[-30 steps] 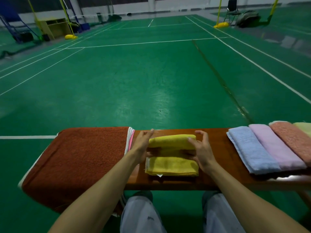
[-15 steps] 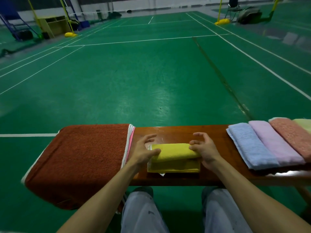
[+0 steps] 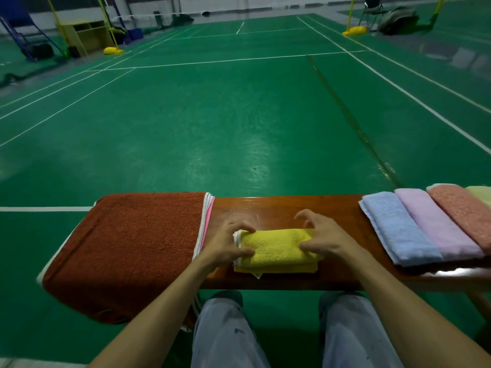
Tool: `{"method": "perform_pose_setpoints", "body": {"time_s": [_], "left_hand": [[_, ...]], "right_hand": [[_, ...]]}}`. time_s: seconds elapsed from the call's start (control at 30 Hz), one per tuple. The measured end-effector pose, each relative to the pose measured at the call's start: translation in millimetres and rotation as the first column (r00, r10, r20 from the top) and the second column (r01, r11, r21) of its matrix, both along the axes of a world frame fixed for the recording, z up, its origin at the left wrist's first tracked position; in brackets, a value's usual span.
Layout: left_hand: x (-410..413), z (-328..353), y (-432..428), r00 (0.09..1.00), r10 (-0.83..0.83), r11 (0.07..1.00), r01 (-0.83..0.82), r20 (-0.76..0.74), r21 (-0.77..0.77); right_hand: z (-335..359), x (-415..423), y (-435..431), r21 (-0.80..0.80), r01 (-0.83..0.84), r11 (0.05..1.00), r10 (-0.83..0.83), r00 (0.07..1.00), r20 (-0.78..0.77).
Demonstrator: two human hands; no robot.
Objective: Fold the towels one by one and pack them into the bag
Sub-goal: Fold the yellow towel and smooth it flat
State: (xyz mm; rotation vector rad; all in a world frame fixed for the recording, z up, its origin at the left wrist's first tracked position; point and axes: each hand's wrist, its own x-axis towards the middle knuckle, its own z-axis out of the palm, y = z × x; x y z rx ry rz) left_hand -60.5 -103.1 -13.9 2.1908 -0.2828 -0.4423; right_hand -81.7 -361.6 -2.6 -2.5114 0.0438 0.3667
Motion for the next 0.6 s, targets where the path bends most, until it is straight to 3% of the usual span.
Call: {"method": "perform_pose_setpoints", "body": {"time_s": [0.07,0.13,0.17,0.3,0.37,0.43,0.5,0.6], "left_hand": [[1,2,-2,1.0,0.003,1.0,-0.003,-0.001,0.017],[2,3,-3,1.0,0.006,1.0,-0.006,-0.001,0.03],[3,4,-3,1.0,0.004,0.999,-0.004,-0.003,0.033],[7,12,-7,0.999,-0.041,0.992,0.045,-0.036,0.119],[12,16,-13,0.995,-0.091,0.943,0.072,0.043,0.324],[13,15,-26,0.969,-0.119,0.891,0.009,0.215,0.454],[9,6,-43,0.902,-0.176,0.907,-0.007,0.395,0.421],[-5,-18,-61,0.808,-0.386,0.88,0.177,0.445,0.442]], "right_hand": [[5,3,-2,-0.058,0.034,0.998,-0.027,0.993,0.118],[7,5,4,0.095,0.046,0.994,-0.067,0.968,0.241],[4,5,9,0.097,0.014,0.995,-0.038,0.968,0.247],[-22,-12,37,-0.205,-0.106,0.973,0.119,0.992,0.051],[-34,-22,41,-0.263,-0.096,0.96,0.126,0.987,0.098],[-40,-23,41,-0.321,-0.074,0.944,0.127,0.981,0.148],[-42,-22,41,-0.35,-0.058,0.935,0.124,0.977,0.171],[-42,-23,41,-0.383,-0.079,0.921,0.151,0.975,0.162]]}}
